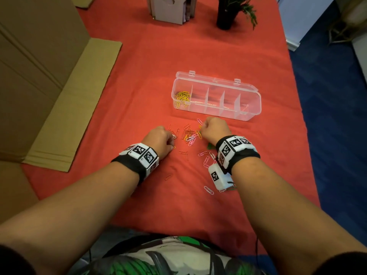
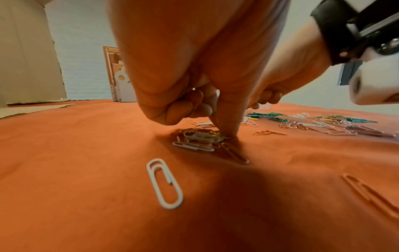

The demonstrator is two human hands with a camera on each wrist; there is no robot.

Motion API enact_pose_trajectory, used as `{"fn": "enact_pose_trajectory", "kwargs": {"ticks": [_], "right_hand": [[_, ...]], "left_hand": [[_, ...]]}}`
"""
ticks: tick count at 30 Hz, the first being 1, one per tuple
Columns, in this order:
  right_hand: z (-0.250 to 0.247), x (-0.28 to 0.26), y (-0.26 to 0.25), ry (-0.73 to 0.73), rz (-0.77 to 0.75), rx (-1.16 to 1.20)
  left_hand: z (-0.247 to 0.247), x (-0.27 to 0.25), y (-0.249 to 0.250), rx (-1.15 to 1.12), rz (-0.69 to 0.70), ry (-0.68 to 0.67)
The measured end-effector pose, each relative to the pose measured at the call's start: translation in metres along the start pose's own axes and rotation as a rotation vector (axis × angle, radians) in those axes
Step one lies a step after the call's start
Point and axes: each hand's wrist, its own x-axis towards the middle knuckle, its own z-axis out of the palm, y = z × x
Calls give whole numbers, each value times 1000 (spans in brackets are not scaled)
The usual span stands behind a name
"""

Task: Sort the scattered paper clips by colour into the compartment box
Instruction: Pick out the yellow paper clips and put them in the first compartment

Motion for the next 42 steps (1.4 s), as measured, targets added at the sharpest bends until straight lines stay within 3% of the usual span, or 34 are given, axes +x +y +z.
{"fn": "enact_pose_trajectory", "kwargs": {"ticks": [8,11,16,20,23,28,33,36,38,40,42], "right_hand": [[0,-11,13,-25,161,636],[0,-12,9,-100,149,746],[-5,-15,5,-99,229,969],[-9,-15,1,-122,299,965],[-11,-16,0,-166,342,909],[-9,-23,7,-164,299,1299],[-7,-18,6,-224,244,1296],[-2,-16,6,-225,192,1158],[1,-15,7,-192,202,1067],[5,-14,10,-144,234,1020],[8,-12,12,-126,230,965]], "left_hand": [[-5,6,-4,-73,-33,85],[-5,5,-6,2,-12,26],[2,3,-7,36,13,4],[1,3,-10,-53,-7,22],[-5,3,-10,-307,-62,24],[-18,2,-3,-893,-113,-34],[-32,-1,5,-1312,-312,-96],[-32,0,6,-1237,-370,-37],[-26,2,6,-1032,-343,-17],[-17,1,4,-819,-312,-54],[-6,0,2,-822,-319,-99]]}}
